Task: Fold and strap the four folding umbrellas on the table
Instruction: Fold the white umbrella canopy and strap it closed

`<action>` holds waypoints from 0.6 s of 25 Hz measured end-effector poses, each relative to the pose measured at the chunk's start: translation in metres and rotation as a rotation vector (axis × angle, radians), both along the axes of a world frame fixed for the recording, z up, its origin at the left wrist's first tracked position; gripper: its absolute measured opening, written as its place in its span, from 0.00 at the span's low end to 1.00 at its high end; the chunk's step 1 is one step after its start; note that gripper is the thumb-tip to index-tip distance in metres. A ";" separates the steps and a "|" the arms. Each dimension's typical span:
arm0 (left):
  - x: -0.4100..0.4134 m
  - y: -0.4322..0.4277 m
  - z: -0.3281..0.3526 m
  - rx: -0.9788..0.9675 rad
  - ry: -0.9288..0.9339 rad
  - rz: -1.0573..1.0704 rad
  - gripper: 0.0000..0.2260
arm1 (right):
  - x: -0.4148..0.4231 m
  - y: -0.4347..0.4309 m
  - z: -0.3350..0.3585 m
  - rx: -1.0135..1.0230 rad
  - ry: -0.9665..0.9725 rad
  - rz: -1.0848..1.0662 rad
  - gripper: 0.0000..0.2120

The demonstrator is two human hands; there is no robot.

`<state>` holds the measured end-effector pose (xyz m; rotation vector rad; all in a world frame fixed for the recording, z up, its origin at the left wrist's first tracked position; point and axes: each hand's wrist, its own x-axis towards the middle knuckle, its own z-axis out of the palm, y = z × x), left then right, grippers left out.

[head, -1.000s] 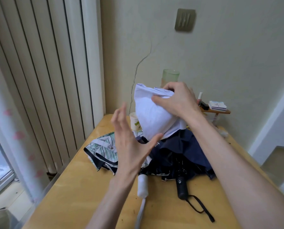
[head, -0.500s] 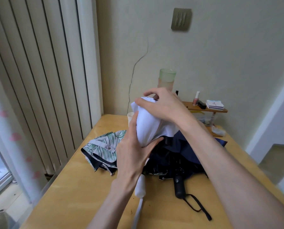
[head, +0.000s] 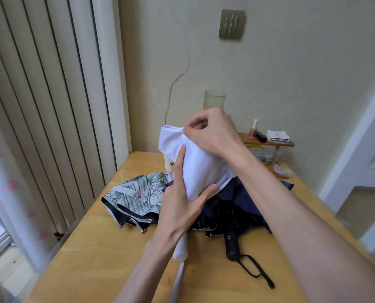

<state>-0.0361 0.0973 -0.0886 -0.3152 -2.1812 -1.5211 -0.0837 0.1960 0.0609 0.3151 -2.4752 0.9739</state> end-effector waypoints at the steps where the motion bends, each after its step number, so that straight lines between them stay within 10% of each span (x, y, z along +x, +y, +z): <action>1: -0.001 0.001 -0.001 0.028 -0.001 -0.010 0.47 | 0.001 -0.003 0.000 0.011 -0.001 0.009 0.05; 7: -0.008 -0.004 -0.015 -0.170 0.110 0.226 0.43 | 0.008 -0.001 0.006 0.301 -0.152 0.046 0.10; 15: 0.000 -0.002 -0.006 -0.241 0.163 0.405 0.47 | -0.005 -0.015 0.011 0.130 -0.206 -0.095 0.04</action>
